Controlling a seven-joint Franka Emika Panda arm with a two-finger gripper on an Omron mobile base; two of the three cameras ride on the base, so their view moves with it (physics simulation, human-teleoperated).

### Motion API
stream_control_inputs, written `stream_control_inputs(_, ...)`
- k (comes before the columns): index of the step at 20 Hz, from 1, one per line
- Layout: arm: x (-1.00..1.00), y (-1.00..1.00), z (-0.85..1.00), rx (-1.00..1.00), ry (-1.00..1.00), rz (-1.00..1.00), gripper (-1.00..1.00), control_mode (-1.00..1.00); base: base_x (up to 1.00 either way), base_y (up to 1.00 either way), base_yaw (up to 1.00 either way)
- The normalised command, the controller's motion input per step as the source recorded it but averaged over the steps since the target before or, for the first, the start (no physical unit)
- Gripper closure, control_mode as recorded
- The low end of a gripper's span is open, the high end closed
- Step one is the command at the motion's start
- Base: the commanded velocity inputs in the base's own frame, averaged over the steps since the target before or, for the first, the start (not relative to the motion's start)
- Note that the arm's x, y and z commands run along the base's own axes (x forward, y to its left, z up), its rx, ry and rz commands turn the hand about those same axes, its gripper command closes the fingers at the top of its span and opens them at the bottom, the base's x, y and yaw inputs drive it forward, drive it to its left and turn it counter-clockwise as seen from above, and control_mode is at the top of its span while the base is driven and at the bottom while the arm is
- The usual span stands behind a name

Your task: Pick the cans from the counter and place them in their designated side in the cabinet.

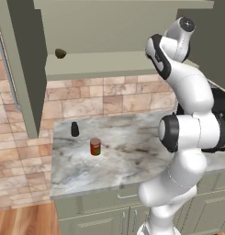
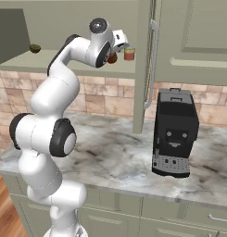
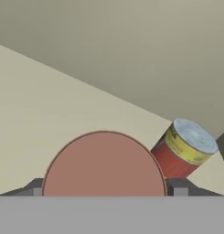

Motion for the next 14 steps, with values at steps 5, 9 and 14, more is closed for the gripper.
stream_control_inputs(5,0.06,-0.06,0.05,0.00,-0.08,0.05,-1.00,-1.00,0.00,0.00,0.00)
stream_control_inputs(9,0.02,0.00,0.15,0.00,-0.10,0.05,-1.00,-1.00,0.00,0.00,0.00)
stream_control_inputs(14,0.13,0.00,0.10,0.00,-0.09,0.04,-1.00,-1.00,0.00,0.00,0.00)
